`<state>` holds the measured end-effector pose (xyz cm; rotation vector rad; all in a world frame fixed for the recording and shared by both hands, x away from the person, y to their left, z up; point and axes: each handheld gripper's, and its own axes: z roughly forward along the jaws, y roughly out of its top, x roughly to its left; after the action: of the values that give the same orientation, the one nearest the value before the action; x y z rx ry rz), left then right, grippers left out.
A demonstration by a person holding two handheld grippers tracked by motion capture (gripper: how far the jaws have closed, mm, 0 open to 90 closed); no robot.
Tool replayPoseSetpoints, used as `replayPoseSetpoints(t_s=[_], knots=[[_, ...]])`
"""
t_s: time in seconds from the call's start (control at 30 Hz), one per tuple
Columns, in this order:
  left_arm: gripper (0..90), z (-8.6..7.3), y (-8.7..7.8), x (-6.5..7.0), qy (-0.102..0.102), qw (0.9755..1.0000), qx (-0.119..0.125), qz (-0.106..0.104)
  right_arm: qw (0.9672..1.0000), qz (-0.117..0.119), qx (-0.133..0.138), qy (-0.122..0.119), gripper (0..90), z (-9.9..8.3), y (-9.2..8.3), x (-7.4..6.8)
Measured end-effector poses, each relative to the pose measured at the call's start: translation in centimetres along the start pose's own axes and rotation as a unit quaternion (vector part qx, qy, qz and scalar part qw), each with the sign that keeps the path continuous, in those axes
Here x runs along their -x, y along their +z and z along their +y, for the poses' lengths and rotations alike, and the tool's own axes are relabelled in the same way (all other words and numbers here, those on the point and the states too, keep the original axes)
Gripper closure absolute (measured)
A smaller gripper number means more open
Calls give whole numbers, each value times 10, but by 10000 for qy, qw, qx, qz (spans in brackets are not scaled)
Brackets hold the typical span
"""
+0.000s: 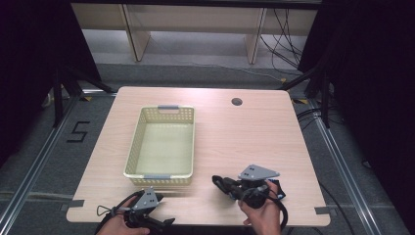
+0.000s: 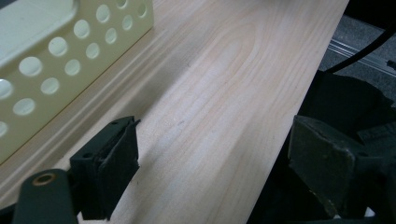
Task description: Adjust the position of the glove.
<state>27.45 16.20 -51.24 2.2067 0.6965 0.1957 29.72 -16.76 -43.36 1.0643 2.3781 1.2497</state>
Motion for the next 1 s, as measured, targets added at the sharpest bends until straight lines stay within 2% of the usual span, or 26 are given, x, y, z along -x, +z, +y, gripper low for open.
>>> replayPoseSetpoints(t_s=[0.07, 0.13, 0.27, 0.3, 0.33, 0.37, 0.4, 0.43, 0.47, 0.53, 0.57, 0.6, 0.7, 0.73, 0.8, 0.87, 0.9, 0.93, 1.0], knots=[[162, 0, 0, 0, 1, 10000, 16, 13, 9998, 157, -146, 25, 887, -3, 12, -9], [169, 0, 0, 0, -37, 10000, 79, -7, 9993, 241, -291, -59, 887, -7, 23, -16], [179, 0, 0, 0, 18, 10000, 32, 22, 9975, 472, -530, 68, 886, -16, 41, -26], [184, 0, 0, 1, -39, 10000, 74, -11, 9970, 542, -547, 117, 885, -18, 45, -28], [185, 0, 0, 1, -39, 10000, 77, -10, 9967, 596, -558, 37, 885, -19, 48, -29], [187, 1, -1, 0, 55, 10000, 2, 6, 9961, 643, -600, 78, 884, -20, 52, -32], [192, 0, 0, 1, -56, 9999, 94, -25, 9956, 691, -635, 30, 882, -22, 56, -35], [195, 0, 0, 1, -56, 9999, 94, -24, 9951, 719, -676, 113, 882, -23, 60, -39], [196, 1, 0, 0, 52, 10000, 4, 3, 9945, 754, -724, 90, 881, -24, 62, -40], [202, 1, -1, -1, 145, 9999, 54, -26, 9935, 796, -800, 113, 878, -26, 66, -44], [205, 1, -1, -1, 104, 9999, 3, -19, 9932, 823, -826, 52, 877, -27, 69, -45], [207, 1, 0, 0, 10, 10000, 66, -6, 9933, 813, -816, 83, 874, -28, 71, -47], [222, 1, 0, 2, -84, 9998, 158, -47, 9919, 885, -905, 97, 824, -29, 72, -48], [226, 1, 0, 0, 25, 10000, 72, 1, 9921, 859, -892, 193, 808, -30, 71, -48], [240, 1, -2, -1, 182, 9998, 51, 1, 9924, 897, -812, 221, 751, -29, 69, -46], [248, 1, -1, 0, 119, 9998, 139, -33, 9928, 946, -664, 307, 722, -27, 65, -44], [263, 1, -2, -1, 197, 9998, 91, -5, 9931, 996, -516, 331, 724, -24, 61, -41], [271, 1, -2, 0, 165, 9998, 143, -3, 9954, 801, -454, 271, 734, -22, 54, -36], [287, 2, -2, -1, 206, 9997, 125, 13, 9973, 606, -362, 213, 761, -19, 45, -27]])
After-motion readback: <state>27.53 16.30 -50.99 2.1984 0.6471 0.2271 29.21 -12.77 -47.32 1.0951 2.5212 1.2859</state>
